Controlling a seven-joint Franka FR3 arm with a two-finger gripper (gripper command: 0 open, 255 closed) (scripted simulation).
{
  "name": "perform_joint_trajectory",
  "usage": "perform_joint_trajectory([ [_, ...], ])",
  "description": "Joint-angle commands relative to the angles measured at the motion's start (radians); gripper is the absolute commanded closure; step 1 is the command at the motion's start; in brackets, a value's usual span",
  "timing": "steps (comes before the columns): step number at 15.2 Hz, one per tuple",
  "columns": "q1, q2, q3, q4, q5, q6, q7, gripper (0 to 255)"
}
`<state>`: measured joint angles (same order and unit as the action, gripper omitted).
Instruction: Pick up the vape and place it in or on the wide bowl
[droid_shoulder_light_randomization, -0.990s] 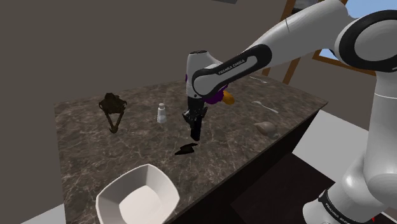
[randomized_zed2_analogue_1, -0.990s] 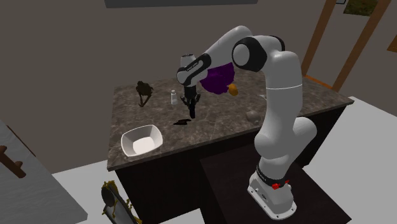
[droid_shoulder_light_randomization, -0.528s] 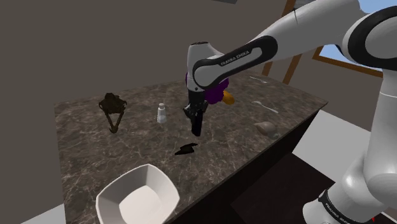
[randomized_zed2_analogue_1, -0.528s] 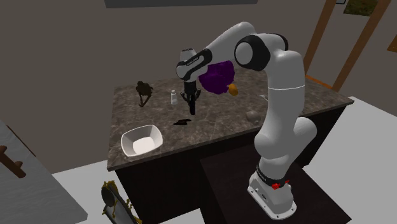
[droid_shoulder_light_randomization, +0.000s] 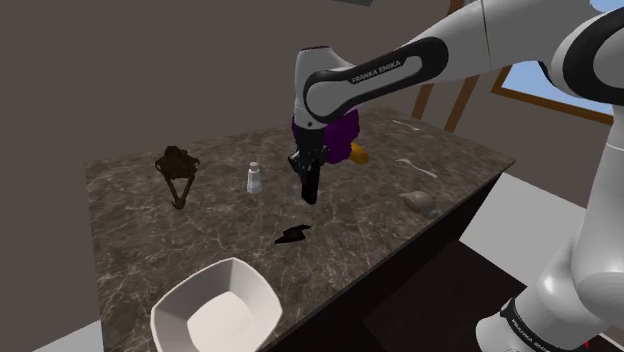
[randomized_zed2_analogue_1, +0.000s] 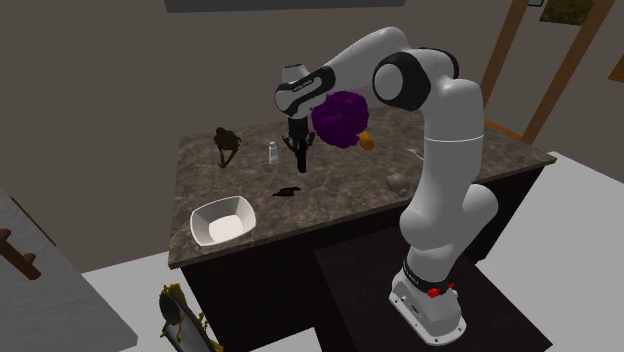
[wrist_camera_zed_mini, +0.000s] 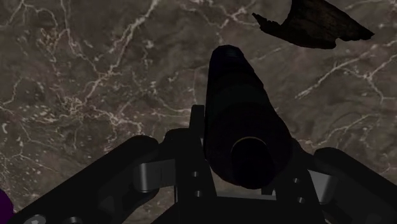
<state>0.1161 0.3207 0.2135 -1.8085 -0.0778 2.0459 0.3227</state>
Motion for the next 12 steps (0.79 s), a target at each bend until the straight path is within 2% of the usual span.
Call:
perform_joint_trajectory([
  [1,-0.002,-0.016,0.001,0.008,0.004,-0.024,-0.004,255],
  [9,-0.004,-0.049,0.004,0.062,0.014,-0.11,-0.01,255],
  [12,0.036,-0.061,0.028,0.044,0.015,-0.105,0.054,255],
])
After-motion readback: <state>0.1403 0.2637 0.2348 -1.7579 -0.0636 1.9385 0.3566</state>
